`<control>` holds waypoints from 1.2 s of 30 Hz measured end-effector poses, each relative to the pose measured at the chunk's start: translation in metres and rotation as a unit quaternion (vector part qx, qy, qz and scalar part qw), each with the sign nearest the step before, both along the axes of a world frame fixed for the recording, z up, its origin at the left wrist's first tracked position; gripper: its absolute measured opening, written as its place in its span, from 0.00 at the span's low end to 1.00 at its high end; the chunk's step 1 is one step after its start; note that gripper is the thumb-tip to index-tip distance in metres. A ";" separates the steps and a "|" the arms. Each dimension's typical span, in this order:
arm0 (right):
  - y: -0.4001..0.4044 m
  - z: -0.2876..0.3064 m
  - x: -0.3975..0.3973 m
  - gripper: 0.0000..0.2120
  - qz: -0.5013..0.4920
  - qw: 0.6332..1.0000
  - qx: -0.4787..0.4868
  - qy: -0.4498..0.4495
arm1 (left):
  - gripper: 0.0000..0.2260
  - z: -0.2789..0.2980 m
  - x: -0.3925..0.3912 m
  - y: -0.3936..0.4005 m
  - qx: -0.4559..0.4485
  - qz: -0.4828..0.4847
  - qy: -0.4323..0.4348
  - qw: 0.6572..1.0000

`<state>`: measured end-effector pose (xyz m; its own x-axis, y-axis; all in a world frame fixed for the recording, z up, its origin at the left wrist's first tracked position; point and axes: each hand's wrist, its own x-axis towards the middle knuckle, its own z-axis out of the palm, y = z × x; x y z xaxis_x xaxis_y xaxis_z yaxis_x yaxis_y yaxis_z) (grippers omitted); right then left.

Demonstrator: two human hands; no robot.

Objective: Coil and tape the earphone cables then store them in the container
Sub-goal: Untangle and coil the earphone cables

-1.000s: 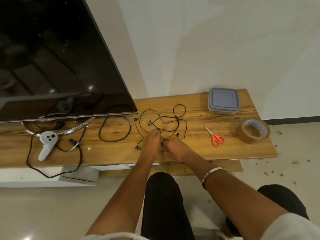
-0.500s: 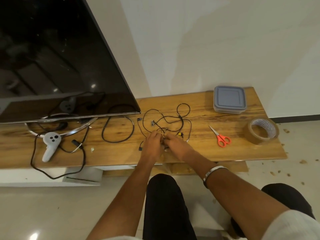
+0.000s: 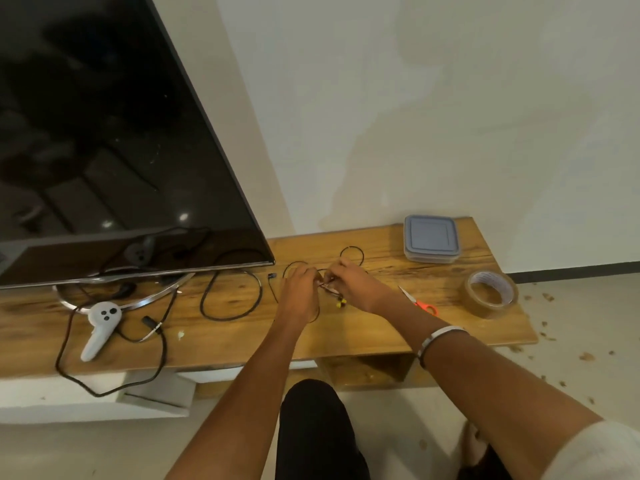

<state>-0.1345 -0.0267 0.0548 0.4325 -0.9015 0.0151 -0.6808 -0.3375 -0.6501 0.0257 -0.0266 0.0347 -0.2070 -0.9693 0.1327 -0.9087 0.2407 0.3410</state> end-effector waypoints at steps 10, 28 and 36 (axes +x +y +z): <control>-0.004 0.020 -0.038 0.06 -0.121 0.984 0.028 -0.130 | 0.16 0.022 -0.031 -0.020 0.050 -0.009 0.089 0.995; -0.006 0.038 -0.073 0.15 -0.152 0.982 0.052 -0.096 | 0.07 0.057 -0.062 -0.036 0.075 -0.121 0.160 0.977; -0.012 0.059 -0.075 0.13 -0.169 0.984 0.018 -0.052 | 0.09 0.082 -0.059 -0.041 0.079 -0.129 0.120 0.981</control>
